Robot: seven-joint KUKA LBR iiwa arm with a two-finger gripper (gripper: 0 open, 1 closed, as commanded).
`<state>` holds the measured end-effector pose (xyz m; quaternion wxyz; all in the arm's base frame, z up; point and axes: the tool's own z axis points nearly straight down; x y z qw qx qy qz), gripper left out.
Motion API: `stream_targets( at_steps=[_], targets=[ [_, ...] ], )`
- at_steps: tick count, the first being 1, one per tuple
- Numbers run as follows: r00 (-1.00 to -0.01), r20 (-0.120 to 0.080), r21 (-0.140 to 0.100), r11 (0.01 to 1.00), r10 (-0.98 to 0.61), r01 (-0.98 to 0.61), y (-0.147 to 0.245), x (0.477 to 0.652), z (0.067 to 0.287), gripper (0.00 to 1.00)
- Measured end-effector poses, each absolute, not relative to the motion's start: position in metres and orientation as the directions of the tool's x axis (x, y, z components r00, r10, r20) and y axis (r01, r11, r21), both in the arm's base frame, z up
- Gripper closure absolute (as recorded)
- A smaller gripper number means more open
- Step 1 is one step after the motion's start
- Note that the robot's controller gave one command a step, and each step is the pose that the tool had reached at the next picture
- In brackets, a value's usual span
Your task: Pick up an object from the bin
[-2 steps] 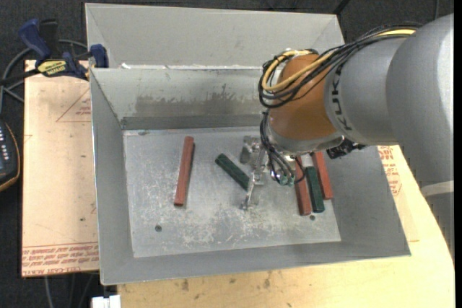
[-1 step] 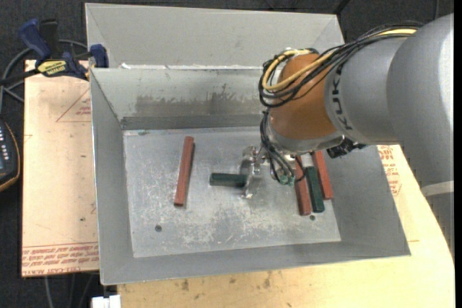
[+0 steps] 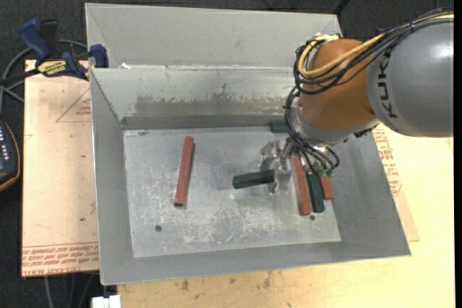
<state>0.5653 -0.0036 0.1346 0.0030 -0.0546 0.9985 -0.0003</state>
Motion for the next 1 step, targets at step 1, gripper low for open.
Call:
stream_targets(
  at_steps=[1],
  targets=[
    [-0.995, -0.012, 0.0, 0.995, -0.102, -0.102, 0.0152, 0.5457, 0.3126, 1.0]
  ],
)
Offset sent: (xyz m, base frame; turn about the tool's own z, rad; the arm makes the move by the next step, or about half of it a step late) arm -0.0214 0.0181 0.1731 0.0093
